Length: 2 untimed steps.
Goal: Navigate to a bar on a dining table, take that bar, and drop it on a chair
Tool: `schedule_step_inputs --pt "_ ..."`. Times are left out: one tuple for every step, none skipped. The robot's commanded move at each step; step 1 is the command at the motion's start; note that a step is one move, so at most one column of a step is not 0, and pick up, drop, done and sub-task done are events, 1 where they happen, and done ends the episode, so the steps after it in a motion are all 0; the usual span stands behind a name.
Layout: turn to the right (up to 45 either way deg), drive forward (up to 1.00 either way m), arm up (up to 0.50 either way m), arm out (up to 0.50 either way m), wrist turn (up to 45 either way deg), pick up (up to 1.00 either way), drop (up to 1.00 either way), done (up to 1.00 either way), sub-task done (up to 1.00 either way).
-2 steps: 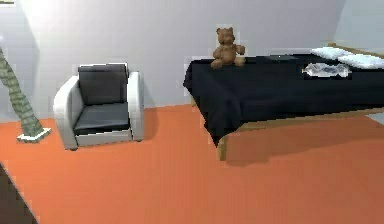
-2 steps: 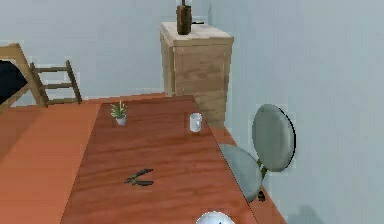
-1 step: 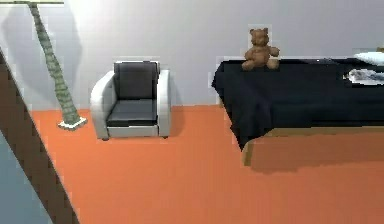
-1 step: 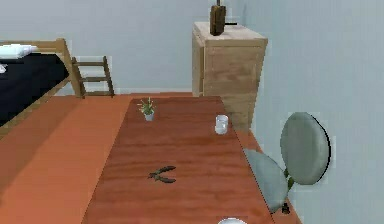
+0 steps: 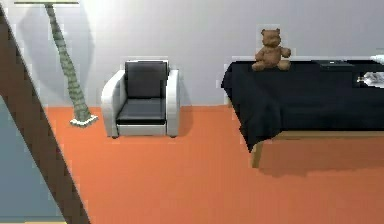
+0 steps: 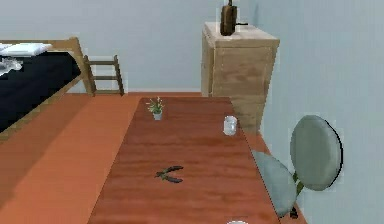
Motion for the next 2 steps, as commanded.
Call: schedule_step_inputs --pt "0.0 0.45 0.0 0.0 0.0 0.0 0.0 0.0 0.0" --pt "45.0 0.0 0.0 0.0 0.0 0.0 0.0 0.0 0.0"
